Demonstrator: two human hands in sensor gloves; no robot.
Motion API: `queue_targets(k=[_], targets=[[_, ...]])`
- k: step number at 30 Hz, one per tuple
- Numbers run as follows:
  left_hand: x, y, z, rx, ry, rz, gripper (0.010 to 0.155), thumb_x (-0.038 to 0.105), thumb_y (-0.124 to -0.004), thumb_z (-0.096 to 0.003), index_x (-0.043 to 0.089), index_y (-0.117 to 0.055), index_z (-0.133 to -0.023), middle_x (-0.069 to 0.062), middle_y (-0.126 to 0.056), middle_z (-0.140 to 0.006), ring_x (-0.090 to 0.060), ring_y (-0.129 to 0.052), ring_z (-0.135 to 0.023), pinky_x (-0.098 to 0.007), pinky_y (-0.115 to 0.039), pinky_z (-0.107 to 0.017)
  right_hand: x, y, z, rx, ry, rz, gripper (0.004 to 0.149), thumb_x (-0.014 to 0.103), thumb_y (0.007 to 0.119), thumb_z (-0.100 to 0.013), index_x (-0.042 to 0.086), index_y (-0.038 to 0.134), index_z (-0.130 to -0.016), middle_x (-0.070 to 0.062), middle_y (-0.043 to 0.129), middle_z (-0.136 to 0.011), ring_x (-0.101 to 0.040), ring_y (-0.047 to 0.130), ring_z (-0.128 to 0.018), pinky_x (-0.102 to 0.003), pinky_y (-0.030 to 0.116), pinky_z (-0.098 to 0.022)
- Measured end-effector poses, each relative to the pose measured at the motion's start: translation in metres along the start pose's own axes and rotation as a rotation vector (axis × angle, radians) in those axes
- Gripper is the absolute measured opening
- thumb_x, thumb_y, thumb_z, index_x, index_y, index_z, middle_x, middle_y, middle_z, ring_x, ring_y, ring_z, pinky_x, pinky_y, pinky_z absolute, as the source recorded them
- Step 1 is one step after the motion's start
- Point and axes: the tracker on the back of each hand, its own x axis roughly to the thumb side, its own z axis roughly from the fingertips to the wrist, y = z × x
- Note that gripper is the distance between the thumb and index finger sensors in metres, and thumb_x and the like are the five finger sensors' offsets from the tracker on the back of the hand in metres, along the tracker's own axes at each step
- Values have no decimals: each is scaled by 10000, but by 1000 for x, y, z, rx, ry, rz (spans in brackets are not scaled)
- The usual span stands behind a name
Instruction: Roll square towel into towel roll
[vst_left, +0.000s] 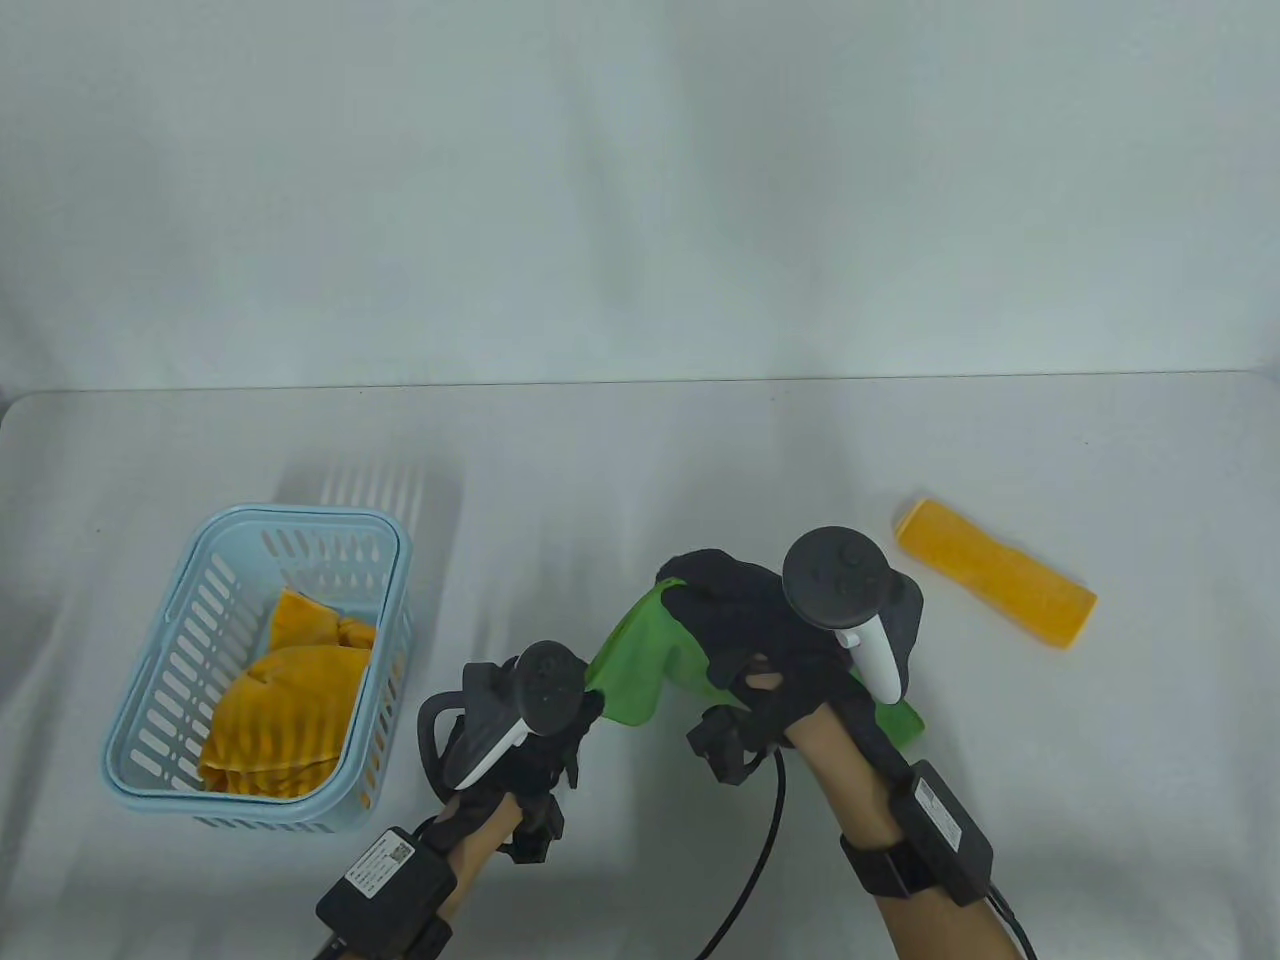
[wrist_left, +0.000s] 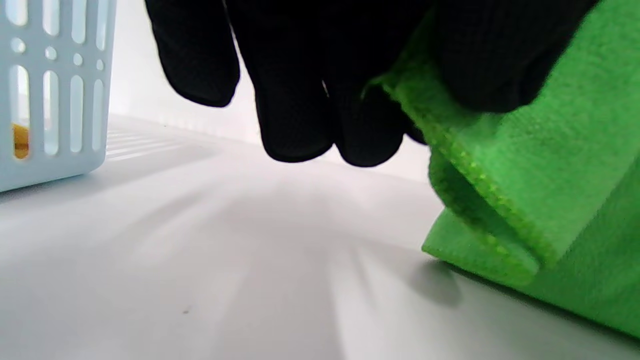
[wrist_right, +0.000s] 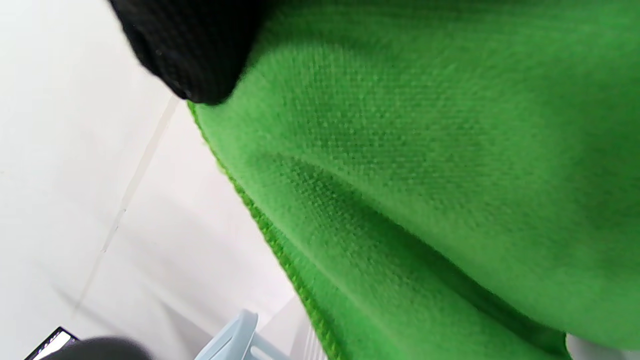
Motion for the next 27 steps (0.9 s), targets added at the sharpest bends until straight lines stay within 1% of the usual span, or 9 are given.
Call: queue_targets(k=[4,6,8,9,11,18,21,26,27], targets=[[-7,16,6,63,27,66,415,446,-808,-397,342,-909,-786,91,-970,-851,-222,-983,-846,-529,-718,-699,-3,-12,0,-53,9,-19,391,427,832,-342,346,857,-724,30,973,-564,-237,960,-520,-507,765,-513],[-11,24,9,88,37,109,425,451,-807,-397,347,-908,-797,91,-970,-858,-228,-980,-847,-531,-717,-698,-3,-18,1,-79,10,-28,388,430,833,-341,359,858,-722,28,963,-617,-252,948,-573,-517,749,-535],[-15,37,13,121,39,170,432,456,-806,-396,347,-917,-799,86,-969,-864,-229,-978,-850,-534,-718,-695,-3,-27,3,-98,14,-39,386,434,833,-341,364,862,-720,27,942,-689,-265,929,-636,-525,734,-556],[-16,43,15,135,40,189,436,459,-806,-396,348,-915,-803,85,-967,-866,-233,-975,-851,-535,-715,-697,-3,-31,3,-106,13,-44,386,433,835,-341,364,864,-719,26,940,-702,-269,926,-647,-527,731,-558],[-18,62,18,164,24,241,441,456,-802,-400,340,-915,-810,76,-960,-875,-245,-965,-858,-541,-710,-696,0,-42,4,-117,6,-60,385,434,836,-341,363,867,-718,29,937,-716,-271,925,-657,-529,730,-560],[-11,122,11,165,-57,364,458,444,-776,-419,343,-873,-856,61,-886,-941,-272,-895,-913,-553,-686,-706,19,-81,6,-138,16,-46,387,424,842,-338,368,865,-721,37,942,-748,-276,932,-683,-531,732,-567],[-6,149,8,172,-79,422,460,442,-770,-423,342,-865,-861,59,-869,-950,-272,-881,-922,-554,-680,-710,28,-97,8,-125,7,-91,387,416,846,-337,365,862,-720,40,953,-743,-270,947,-676,-528,742,-562],[3,195,10,196,-127,539,441,456,-781,-416,348,-869,-834,70,-878,-928,-263,-888,-912,-557,-677,-712,46,-125,16,-127,-15,-141,389,410,849,-337,363,857,-723,40,964,-727,-266,957,-664,-526,748,-557],[5,200,11,200,-138,546,438,460,-783,-414,347,-871,-828,73,-881,-922,-259,-891,-908,-557,-677,-712,49,-128,17,-129,-21,-143,388,409,848,-338,363,855,-724,39,969,-720,-263,959,-662,-524,749,-557]])
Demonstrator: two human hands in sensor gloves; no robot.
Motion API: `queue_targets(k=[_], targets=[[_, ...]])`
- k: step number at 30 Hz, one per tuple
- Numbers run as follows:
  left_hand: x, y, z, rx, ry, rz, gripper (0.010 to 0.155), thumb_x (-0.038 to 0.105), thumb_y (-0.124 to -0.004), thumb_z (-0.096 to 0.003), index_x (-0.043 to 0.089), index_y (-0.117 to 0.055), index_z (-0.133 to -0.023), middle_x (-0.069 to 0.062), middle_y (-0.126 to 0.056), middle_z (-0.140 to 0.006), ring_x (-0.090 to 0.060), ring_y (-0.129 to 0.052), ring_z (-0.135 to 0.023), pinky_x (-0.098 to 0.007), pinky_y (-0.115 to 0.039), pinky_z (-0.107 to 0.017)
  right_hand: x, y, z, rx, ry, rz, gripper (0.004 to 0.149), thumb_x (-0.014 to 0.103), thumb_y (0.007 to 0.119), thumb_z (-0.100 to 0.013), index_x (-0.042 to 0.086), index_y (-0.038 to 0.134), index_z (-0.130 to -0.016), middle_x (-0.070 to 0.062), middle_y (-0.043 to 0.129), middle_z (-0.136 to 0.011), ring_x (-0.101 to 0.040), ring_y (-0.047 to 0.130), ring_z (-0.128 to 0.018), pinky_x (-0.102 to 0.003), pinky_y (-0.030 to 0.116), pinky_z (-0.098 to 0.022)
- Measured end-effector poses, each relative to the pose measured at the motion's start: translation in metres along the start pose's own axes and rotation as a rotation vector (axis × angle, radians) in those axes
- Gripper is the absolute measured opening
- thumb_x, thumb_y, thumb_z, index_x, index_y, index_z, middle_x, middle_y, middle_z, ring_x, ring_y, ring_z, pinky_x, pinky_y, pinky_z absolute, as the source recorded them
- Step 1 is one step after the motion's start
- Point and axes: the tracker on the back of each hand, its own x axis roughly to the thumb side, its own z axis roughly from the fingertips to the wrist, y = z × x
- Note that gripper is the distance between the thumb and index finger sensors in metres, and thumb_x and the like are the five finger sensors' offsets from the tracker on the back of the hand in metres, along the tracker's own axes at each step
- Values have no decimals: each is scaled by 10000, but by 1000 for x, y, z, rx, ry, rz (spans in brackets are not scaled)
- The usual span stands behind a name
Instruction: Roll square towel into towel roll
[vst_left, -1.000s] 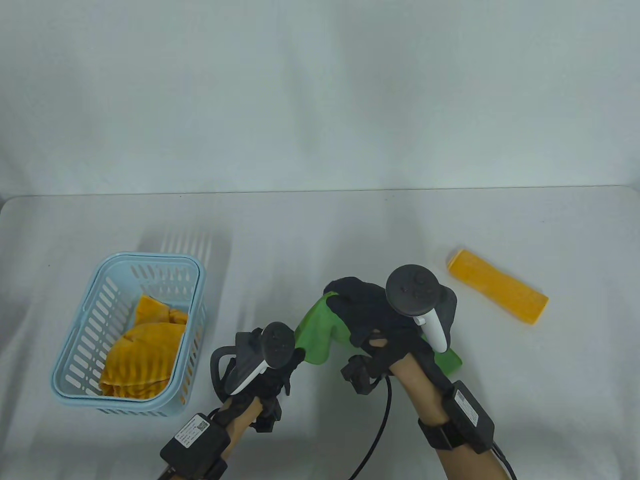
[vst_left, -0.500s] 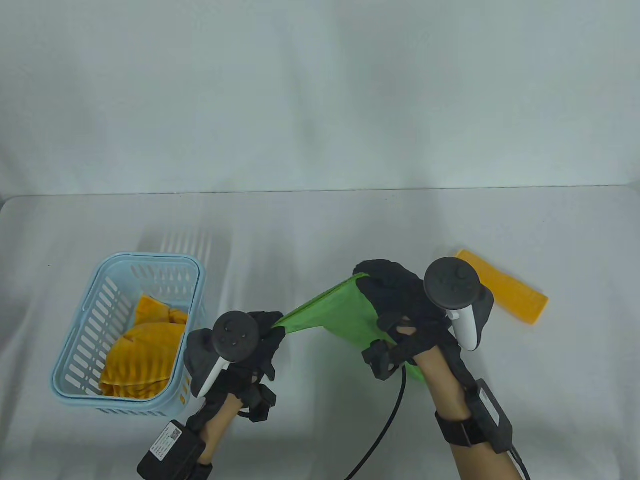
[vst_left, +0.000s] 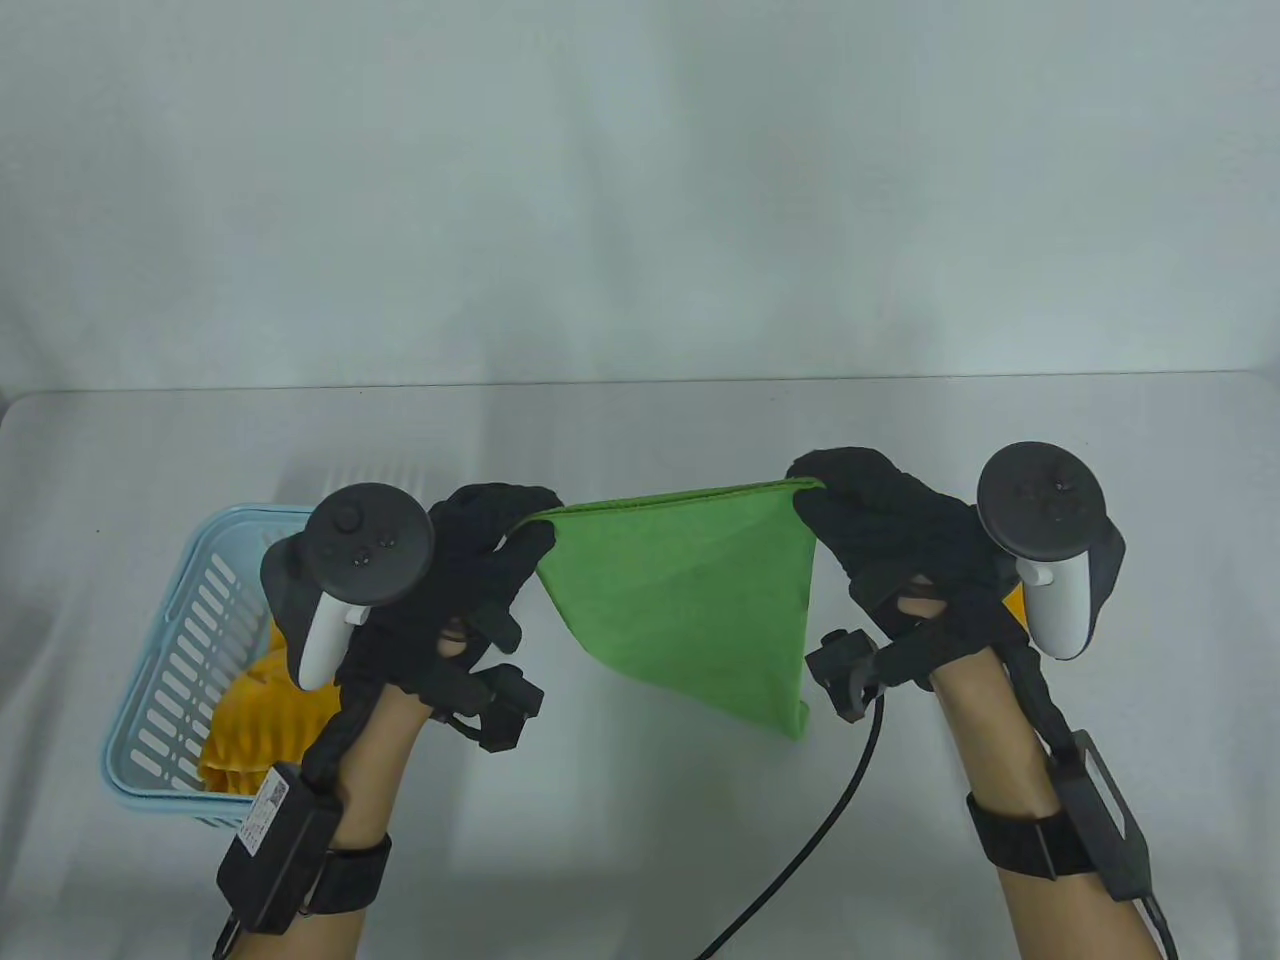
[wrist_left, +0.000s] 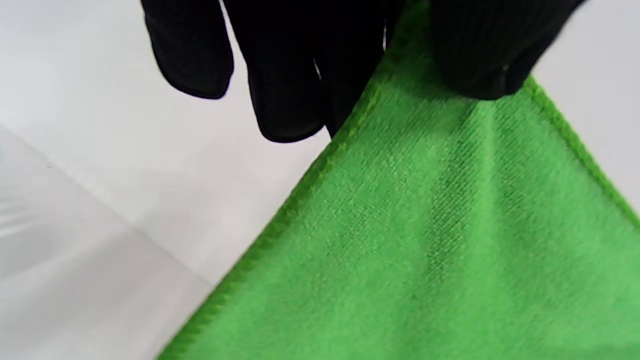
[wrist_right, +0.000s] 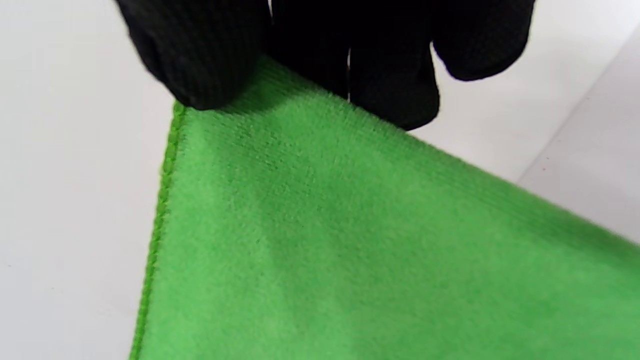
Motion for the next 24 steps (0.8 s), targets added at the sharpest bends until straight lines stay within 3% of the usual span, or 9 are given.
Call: queue_targets(k=[14,19,24], targets=[[50,46,10,46,-168,73,440,442,-823,-397,324,-911,-812,125,-1036,-668,-174,-1063,-661,-527,-740,-676,42,-28,13,7,-89,-77,394,377,816,-365,355,819,-758,29,969,-606,-237,958,-561,-516,751,-541],[42,38,-24,18,-70,46,442,445,-813,-403,322,-909,-817,126,-1029,-653,-177,-1054,-651,-526,-737,-674,38,-26,-16,-21,-23,-11,395,379,816,-366,356,821,-759,31,969,-594,-235,955,-552,-516,749,-543],[4,-2,-79,-70,148,-54,433,448,-814,-395,372,-913,-810,104,-986,-775,-219,-997,-772,-538,-718,-683,-11,0,-68,-61,176,134,387,388,813,-364,373,825,-751,32,934,-698,-264,922,-658,-529,722,-576]])
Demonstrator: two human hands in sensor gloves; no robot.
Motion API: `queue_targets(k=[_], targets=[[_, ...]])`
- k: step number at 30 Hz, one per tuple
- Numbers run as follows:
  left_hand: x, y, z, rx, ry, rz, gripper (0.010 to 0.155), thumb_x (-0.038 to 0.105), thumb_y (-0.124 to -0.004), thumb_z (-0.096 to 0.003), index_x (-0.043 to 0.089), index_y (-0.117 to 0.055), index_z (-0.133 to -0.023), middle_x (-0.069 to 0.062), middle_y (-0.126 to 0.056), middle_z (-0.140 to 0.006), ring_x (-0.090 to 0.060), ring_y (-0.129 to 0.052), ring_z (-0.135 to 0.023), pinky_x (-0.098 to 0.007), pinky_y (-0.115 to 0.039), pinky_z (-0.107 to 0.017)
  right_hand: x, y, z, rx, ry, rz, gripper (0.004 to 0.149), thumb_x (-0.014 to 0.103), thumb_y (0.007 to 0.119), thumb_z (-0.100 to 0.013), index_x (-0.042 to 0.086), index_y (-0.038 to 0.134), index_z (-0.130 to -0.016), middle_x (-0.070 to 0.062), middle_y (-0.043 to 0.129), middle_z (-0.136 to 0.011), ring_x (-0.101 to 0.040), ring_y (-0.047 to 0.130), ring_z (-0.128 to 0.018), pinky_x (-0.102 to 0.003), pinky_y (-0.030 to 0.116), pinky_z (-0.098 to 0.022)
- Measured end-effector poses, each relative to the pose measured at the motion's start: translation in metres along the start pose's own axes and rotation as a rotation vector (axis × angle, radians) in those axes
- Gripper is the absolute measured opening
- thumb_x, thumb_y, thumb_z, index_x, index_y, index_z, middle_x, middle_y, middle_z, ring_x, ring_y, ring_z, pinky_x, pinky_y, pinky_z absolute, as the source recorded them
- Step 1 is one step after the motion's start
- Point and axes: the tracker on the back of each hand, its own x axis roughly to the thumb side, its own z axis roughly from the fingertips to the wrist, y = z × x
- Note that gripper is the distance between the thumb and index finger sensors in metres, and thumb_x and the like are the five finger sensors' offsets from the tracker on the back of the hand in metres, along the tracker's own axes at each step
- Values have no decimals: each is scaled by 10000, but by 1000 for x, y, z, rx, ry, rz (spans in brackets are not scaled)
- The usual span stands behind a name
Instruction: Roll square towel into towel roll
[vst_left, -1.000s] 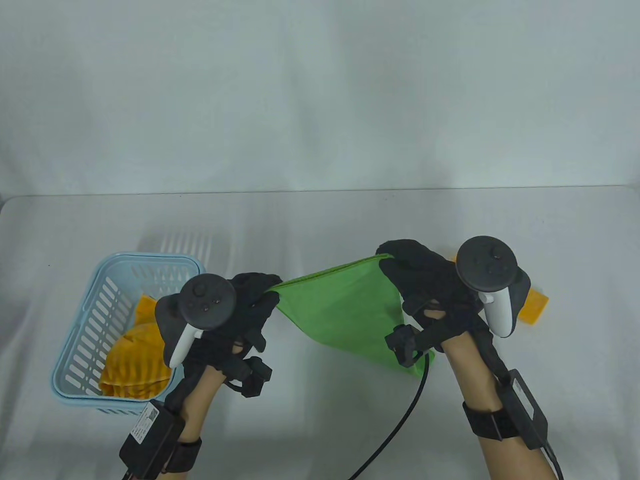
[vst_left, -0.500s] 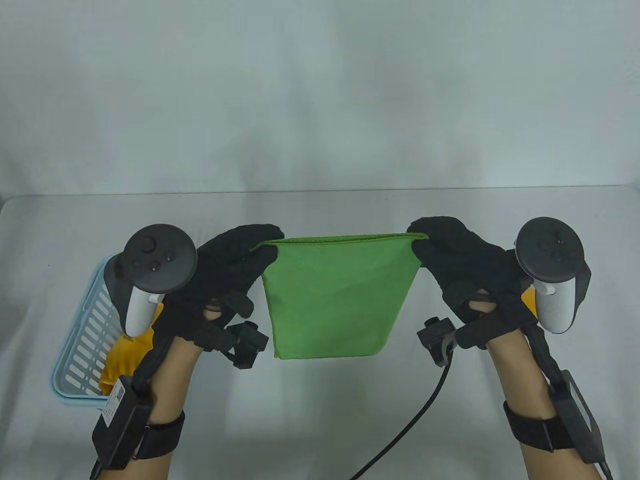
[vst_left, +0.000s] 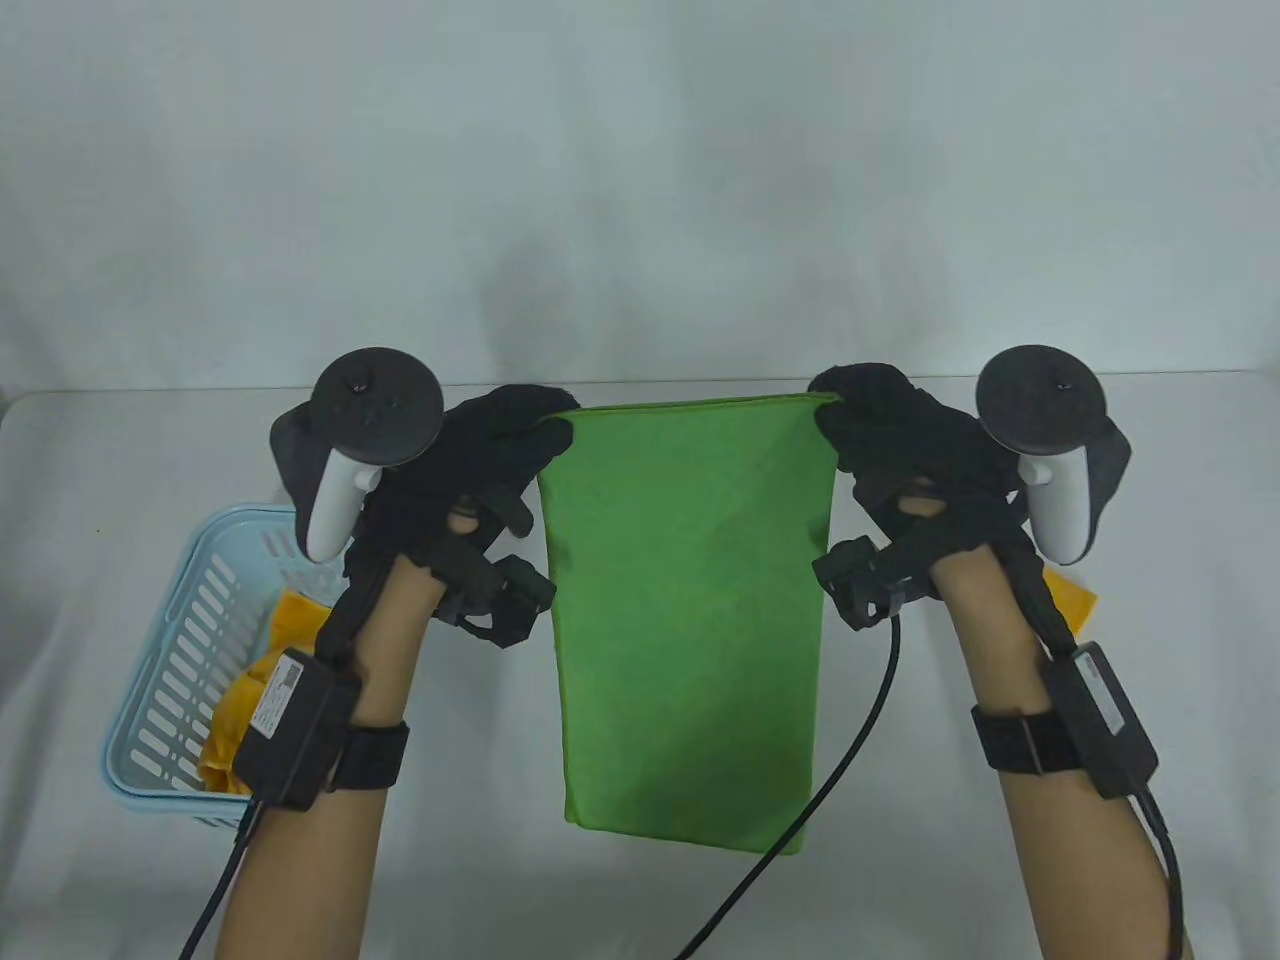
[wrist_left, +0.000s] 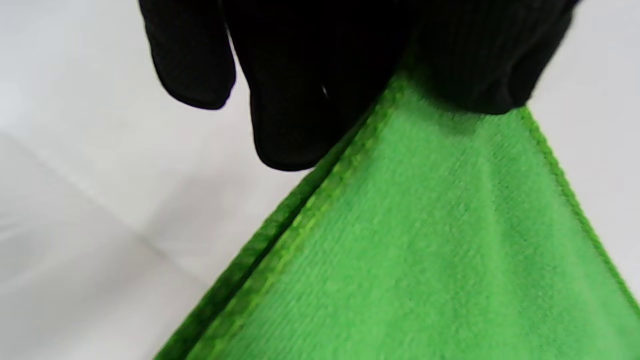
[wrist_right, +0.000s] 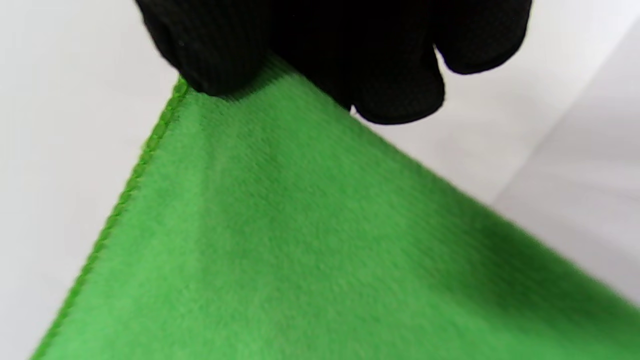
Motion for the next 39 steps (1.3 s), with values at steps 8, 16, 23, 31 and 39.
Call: queue_targets(k=[8,16,23,31,39], targets=[[27,9,-26,125,-49,-5,433,463,-805,-384,452,-891,-808,140,-932,-859,-187,-944,-859,-526,-693,-720,18,-21,-26,-129,-16,-125,381,394,815,-361,405,826,-742,32,854,-844,-292,855,-784,-542,682,-615],[3,-38,-28,85,27,-218,437,448,-798,-390,448,-879,-819,137,-911,-886,-192,-922,-884,-535,-681,-727,-24,3,-28,-93,36,31,387,384,804,-369,418,814,-755,27,834,-872,-299,837,-809,-550,666,-628],[-47,-88,-13,-44,55,-251,442,430,-800,-395,416,-879,-829,117,-917,-883,-214,-929,-873,-538,-691,-711,-90,44,-11,27,86,67,387,378,799,-371,403,812,-756,25,840,-865,-303,845,-798,-551,671,-621],[-84,-126,31,-231,-7,-313,444,420,-803,-394,381,-884,-830,102,-936,-859,-224,-949,-843,-534,-708,-692,-145,65,33,181,97,70,391,374,802,-370,375,813,-760,17,857,-845,-304,863,-775,-549,682,-610],[-113,-164,76,-372,-8,-366,445,416,-811,-391,375,-892,-827,91,-930,-867,-237,-943,-846,-531,-713,-686,-186,84,71,348,127,199,388,373,817,-363,366,831,-751,20,870,-836,-305,868,-773,-549,686,-605]])
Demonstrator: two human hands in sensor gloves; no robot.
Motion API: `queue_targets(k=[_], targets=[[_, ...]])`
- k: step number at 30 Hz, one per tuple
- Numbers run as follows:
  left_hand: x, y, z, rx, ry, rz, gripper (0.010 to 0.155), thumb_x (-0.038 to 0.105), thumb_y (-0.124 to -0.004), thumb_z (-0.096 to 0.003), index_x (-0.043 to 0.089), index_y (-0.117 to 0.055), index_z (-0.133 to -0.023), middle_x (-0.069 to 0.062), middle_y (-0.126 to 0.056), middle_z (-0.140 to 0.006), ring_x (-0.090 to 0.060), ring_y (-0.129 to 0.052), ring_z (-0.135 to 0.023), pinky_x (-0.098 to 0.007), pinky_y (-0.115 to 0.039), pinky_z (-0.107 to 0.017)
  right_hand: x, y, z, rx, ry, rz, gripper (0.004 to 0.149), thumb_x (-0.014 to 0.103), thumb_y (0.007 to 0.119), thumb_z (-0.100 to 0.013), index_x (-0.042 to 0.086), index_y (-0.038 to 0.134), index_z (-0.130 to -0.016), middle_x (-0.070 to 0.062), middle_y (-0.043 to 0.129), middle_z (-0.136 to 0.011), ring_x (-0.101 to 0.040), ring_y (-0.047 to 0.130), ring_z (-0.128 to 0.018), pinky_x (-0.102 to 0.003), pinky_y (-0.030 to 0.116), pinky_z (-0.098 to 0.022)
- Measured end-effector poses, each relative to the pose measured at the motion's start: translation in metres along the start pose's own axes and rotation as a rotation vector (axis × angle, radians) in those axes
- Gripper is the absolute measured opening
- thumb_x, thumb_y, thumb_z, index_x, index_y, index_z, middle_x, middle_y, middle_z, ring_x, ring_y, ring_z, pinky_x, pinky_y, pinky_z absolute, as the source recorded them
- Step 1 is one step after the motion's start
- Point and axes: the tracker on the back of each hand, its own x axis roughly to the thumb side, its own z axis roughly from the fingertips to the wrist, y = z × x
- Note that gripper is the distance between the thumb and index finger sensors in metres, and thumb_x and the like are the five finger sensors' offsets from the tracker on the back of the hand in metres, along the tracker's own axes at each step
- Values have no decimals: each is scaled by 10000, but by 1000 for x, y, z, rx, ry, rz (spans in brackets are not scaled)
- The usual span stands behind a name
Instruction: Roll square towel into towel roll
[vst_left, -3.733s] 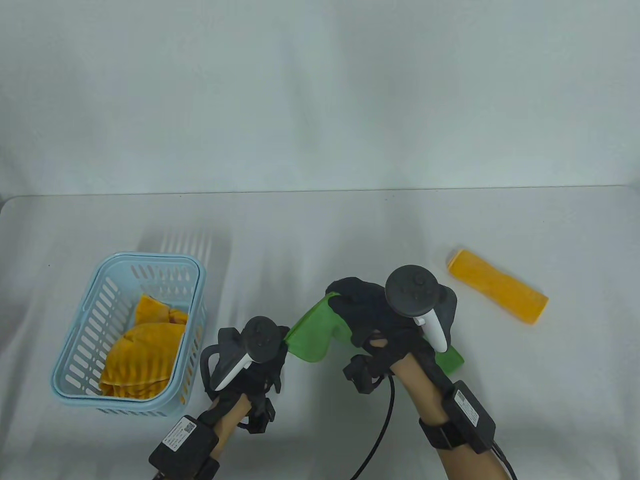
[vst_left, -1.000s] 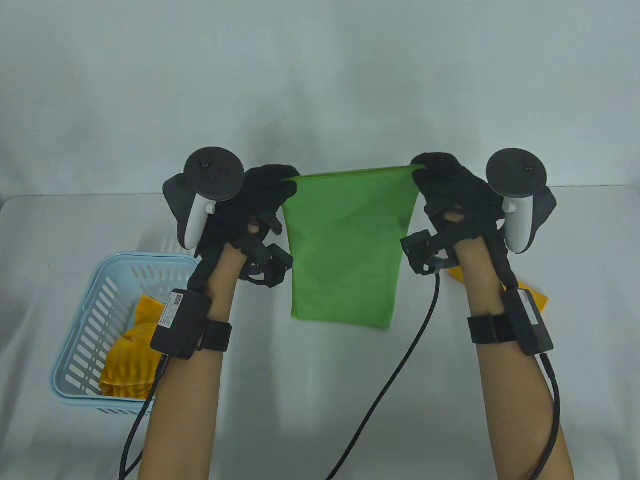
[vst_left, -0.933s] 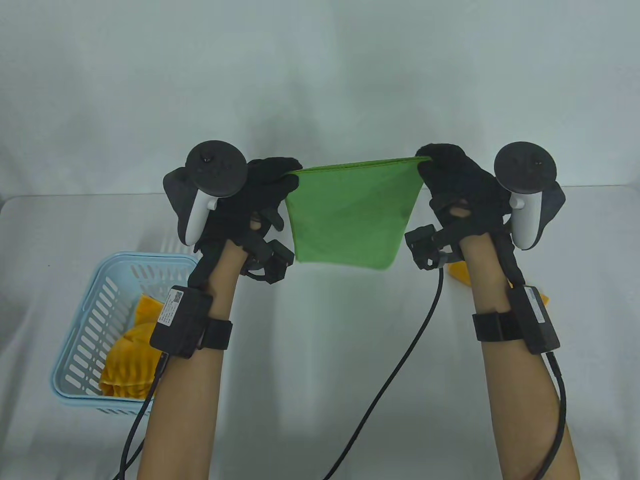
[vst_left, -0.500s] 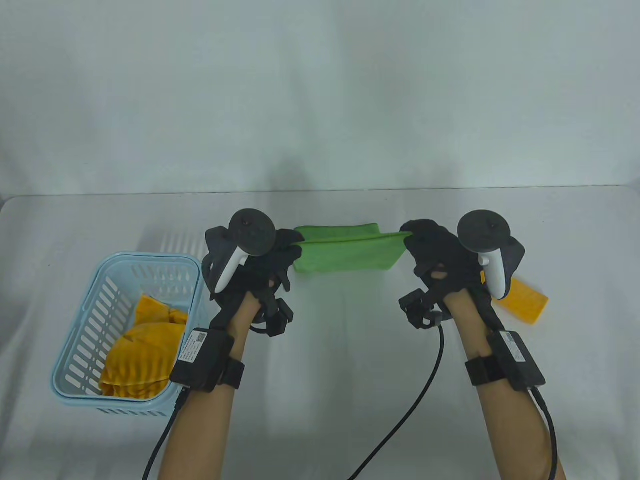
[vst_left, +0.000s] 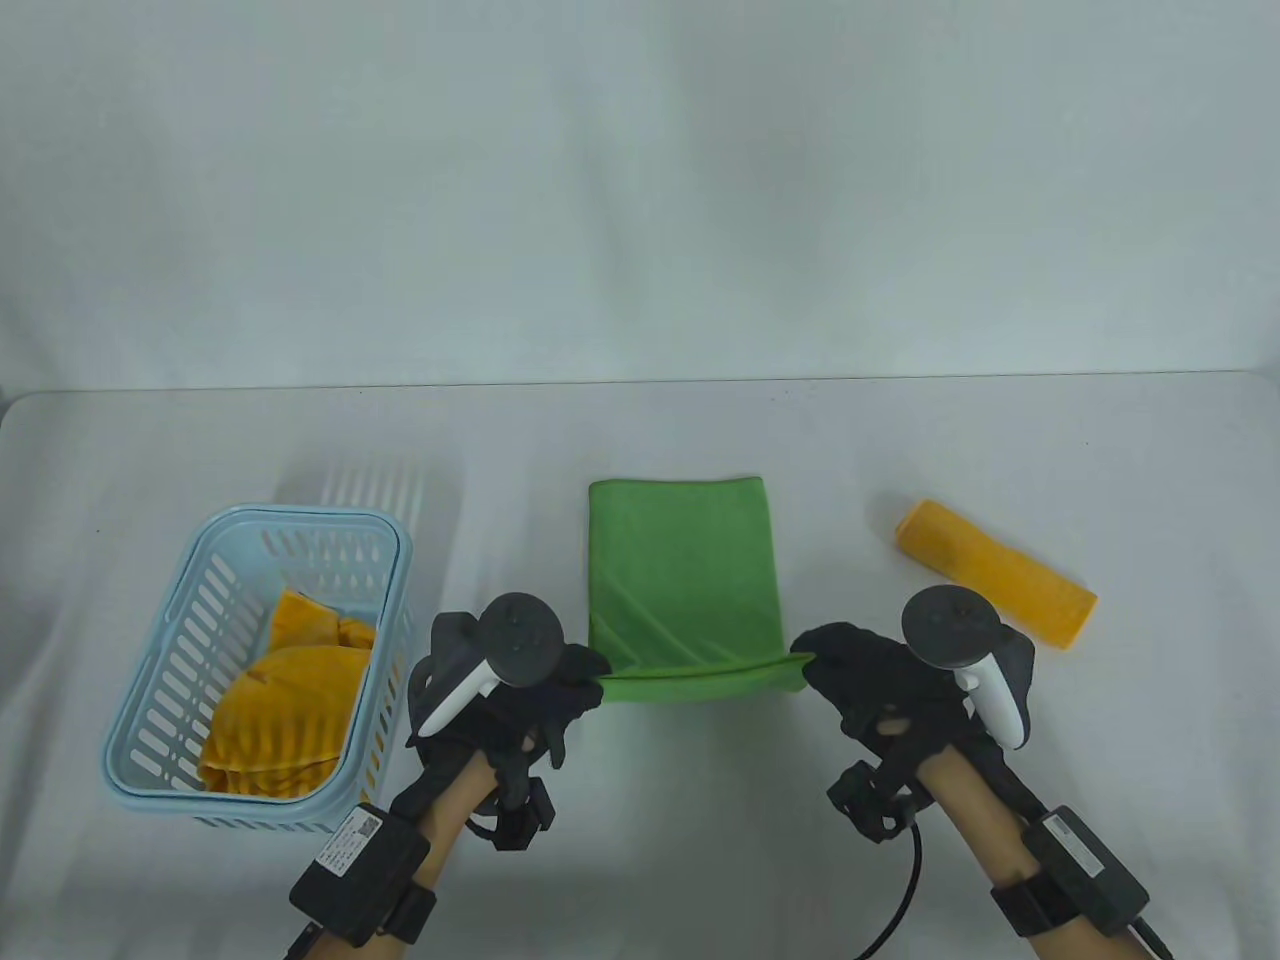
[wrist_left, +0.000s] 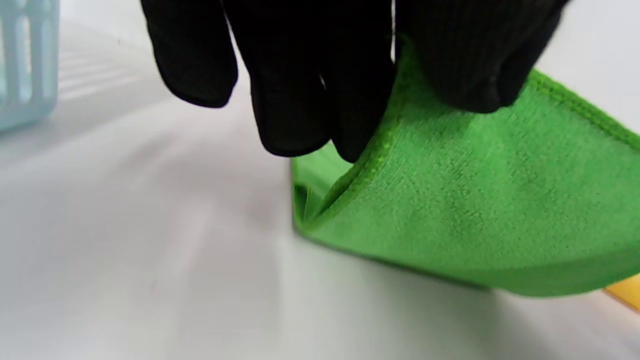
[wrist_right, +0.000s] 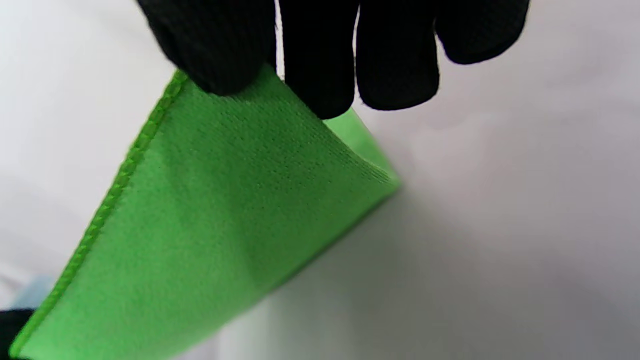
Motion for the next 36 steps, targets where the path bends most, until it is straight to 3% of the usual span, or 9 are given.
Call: queue_targets(k=[11,17,20,25,29,36], targets=[[-4,-49,0,-158,3,-210,457,413,-833,-368,364,-904,-816,79,-929,-855,-245,-941,-830,-528,-718,-675,-23,42,-3,211,78,257,394,362,854,-339,349,864,-733,13,876,-824,-300,857,-782,-549,677,-613],[1,-58,0,-238,-33,-306,460,420,-843,-355,356,-920,-804,74,-944,-832,-249,-954,-808,-532,-721,-668,-27,55,-5,309,110,368,396,369,863,-331,348,874,-726,15,826,-842,-296,789,-785,-540,633,-641],[-2,-61,-3,-278,-26,-282,453,426,-840,-355,350,-926,-794,71,-949,-818,-253,-951,-798,-534,-717,-668,-31,56,-7,338,141,338,392,377,849,-339,345,863,-730,17,804,-844,-289,760,-780,-533,610,-651],[-13,-57,-11,-290,32,-149,447,455,-819,-367,332,-921,-784,67,-950,-794,-256,-955,-757,-529,-716,-666,-37,51,-10,301,186,257,396,397,809,-360,333,827,-751,26,821,-824,-278,778,-754,-518,620,-635],[-20,-55,-19,-268,97,-66,444,476,-805,-374,324,-911,-778,65,-954,-770,-251,-969,-711,-522,-723,-658,-38,51,-15,210,214,239,404,414,796,-360,318,814,-752,27,870,-766,-272,835,-680,-513,670,-583],[-15,-57,-29,-149,152,-199,434,512,-800,-364,331,-903,-746,82,-953,-733,-212,-979,-648,-504,-735,-652,-37,55,-23,99,246,287,416,450,793,-351,294,812,-737,36,913,-635,-243,891,-535,-497,729,-489]])
